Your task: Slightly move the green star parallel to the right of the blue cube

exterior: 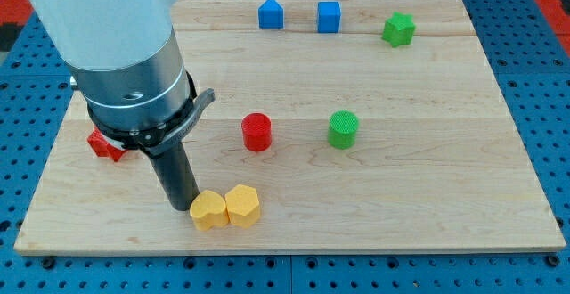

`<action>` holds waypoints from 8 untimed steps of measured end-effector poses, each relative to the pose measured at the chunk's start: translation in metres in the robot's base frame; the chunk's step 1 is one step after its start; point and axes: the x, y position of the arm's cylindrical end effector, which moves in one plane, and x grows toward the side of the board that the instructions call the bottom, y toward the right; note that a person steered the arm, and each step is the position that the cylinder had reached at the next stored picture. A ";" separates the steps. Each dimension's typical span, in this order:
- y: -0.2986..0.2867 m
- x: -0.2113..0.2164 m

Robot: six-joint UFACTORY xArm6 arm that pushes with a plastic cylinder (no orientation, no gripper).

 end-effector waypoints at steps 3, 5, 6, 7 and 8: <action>0.152 -0.068; 0.203 -0.115; 0.241 -0.125; 0.253 -0.116; 0.278 -0.114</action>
